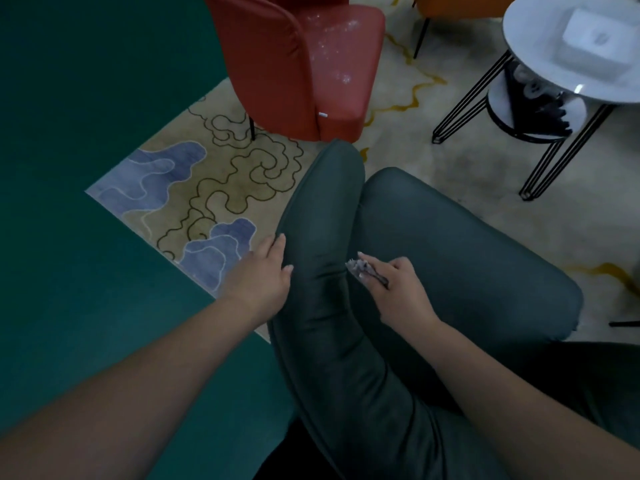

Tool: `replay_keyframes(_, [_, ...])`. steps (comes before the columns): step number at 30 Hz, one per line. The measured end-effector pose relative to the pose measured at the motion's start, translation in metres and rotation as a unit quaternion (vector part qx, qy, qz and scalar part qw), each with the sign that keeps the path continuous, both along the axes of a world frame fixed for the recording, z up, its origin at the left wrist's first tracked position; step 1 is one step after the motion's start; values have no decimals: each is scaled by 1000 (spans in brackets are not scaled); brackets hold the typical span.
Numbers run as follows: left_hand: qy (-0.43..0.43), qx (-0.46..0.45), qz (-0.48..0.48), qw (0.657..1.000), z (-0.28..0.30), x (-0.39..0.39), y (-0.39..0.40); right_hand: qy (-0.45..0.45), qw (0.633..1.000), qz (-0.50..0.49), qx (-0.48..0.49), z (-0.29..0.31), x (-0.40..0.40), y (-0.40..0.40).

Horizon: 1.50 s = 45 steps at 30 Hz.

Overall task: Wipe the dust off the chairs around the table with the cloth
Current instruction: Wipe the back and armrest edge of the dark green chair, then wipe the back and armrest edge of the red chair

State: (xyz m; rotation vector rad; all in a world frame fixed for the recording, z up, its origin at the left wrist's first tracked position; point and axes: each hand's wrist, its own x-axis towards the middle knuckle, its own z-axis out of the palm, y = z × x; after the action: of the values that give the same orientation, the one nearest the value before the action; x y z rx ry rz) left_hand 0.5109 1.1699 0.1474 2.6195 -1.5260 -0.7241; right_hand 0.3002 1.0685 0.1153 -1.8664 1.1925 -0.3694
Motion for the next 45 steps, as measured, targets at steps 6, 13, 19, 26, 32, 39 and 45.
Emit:
replay_keyframes(6, [-66, 18, -29, 997, 24, -15, 78, -2, 1000, -8, -3, 41, 5, 33])
replay_keyframes(13, [-101, 40, -77, 991, 36, 26, 142, 23, 999, 18, -44, 61, 47, 69])
replay_keyframes(19, [-122, 32, -110, 986, 49, 119, 180, 34, 997, -3, -66, 62, 140, 103])
replay_keyframes(26, [-133, 24, -127, 983, 63, 225, 200, 34, 997, -23, -62, 67, 237, 127])
replay_keyframes(32, [-119, 29, -116, 986, 58, 280, 168, 50, 995, -55, -61, 76, 277, 102])
replay_keyframes(39, [-115, 13, -152, 982, 47, 342, 54, 55, 992, -100, -48, 73, 327, 4])
replay_keyframes(45, [-125, 15, -169, 978, 50, 400, -62, 49, 989, -134, -37, 74, 369, -105])
